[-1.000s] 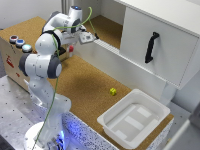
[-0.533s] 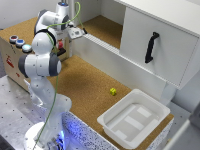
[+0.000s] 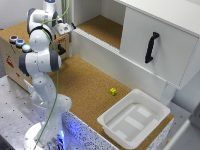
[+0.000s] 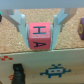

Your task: Place the pink block on top of the drawer

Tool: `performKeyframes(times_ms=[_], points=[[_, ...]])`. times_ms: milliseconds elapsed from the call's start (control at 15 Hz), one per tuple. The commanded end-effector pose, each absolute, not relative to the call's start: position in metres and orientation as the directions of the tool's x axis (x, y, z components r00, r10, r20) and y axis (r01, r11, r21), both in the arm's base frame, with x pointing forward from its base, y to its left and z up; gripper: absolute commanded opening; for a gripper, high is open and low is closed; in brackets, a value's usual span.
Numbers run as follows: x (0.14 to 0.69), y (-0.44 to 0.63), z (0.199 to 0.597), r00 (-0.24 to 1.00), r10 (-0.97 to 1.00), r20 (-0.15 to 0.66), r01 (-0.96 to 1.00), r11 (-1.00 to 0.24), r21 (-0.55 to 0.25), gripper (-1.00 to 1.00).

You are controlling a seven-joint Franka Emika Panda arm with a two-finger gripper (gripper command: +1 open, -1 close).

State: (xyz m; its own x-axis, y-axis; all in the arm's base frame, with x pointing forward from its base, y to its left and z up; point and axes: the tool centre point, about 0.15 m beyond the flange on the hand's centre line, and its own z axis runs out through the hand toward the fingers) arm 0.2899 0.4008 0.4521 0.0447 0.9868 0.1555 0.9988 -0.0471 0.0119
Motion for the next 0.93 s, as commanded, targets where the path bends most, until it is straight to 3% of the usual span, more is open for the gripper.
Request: performKeyframes(times_ms=[0, 533, 600, 867], points=[[0.285, 0.451, 0.453, 0.022, 0.994, 0.109, 1.0, -0.022, 0.002, -1.0], [0.303, 0.491, 0.437, 0.043, 0.995, 0.088, 0.999, -0.04, -0.035, -1.0], [0.301, 0.492, 0.436, 0.052, 0.996, 0.074, 0.998, -0.049, -0.03, 1.0], [0.299, 0.49, 0.44, 0.114, 0.993, 0.042, 0.993, -0.115, 0.004, 1.0]])
